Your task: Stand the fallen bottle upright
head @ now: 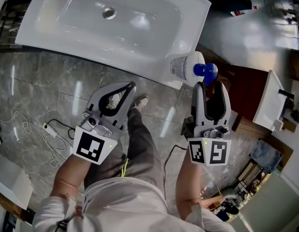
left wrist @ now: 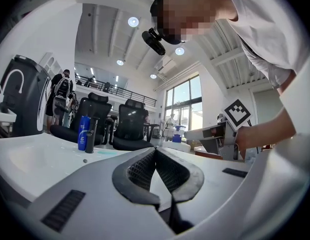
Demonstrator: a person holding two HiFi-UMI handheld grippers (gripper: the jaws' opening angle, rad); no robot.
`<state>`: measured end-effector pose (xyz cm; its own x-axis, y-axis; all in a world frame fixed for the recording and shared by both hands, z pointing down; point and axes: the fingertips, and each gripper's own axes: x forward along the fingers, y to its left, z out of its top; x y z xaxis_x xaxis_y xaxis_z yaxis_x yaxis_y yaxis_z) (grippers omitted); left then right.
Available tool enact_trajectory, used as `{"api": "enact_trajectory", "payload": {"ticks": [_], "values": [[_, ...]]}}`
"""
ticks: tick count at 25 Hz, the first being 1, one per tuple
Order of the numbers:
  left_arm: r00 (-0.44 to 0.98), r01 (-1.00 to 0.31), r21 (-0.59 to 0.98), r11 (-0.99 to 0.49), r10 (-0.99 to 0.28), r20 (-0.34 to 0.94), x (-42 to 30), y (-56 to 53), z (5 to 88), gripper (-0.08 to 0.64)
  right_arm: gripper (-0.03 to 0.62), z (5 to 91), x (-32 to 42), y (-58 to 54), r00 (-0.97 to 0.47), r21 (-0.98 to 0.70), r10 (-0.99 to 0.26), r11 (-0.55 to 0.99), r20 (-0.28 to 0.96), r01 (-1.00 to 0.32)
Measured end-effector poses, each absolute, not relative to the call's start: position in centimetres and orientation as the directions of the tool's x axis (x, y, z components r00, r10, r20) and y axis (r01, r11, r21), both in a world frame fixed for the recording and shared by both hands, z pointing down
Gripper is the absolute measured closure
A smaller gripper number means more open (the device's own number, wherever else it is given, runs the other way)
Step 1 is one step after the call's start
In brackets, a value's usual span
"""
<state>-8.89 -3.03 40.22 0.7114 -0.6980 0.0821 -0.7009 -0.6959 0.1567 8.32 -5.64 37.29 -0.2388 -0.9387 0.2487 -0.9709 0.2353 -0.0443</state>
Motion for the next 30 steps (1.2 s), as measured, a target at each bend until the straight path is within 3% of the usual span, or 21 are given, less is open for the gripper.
{"api": "enact_trajectory", "payload": {"ticks": [3, 6, 8, 13, 30], "values": [[0.719, -0.693, 0.149, -0.705, -0.692, 0.065, -8.2, -2.9, 38.8, 0.545, 0.347, 36.5, 9.5, -5.0, -0.210, -0.060, -0.948, 0.201, 0.240, -0.978], [0.728, -0.683, 0.142, -0.717, -0.683, 0.055, -7.4, -2.6, 37.6, 0.545, 0.458, 35.7, 11.9, -4.4, -0.137, -0.107, -0.968, 0.117, 0.212, -0.987], [0.734, -0.677, 0.136, -0.724, -0.677, 0.050, -6.9, -2.4, 36.7, 0.545, 0.475, 35.4, 13.3, -4.0, -0.101, -0.148, -0.974, 0.072, 0.204, -0.986], [0.744, -0.667, 0.130, -0.734, -0.667, 0.051, -6.0, -1.4, 34.5, 0.545, 0.500, 34.9, 16.3, -2.6, -0.039, -0.224, -0.978, -0.008, 0.203, -0.975], [0.762, -0.646, 0.075, -0.759, -0.647, 0.011, -3.0, 0.2, 25.1, 0.545, 0.548, 30.8, 24.1, 3.3, 0.066, -0.254, -0.971, -0.125, 0.230, -0.959]]}}
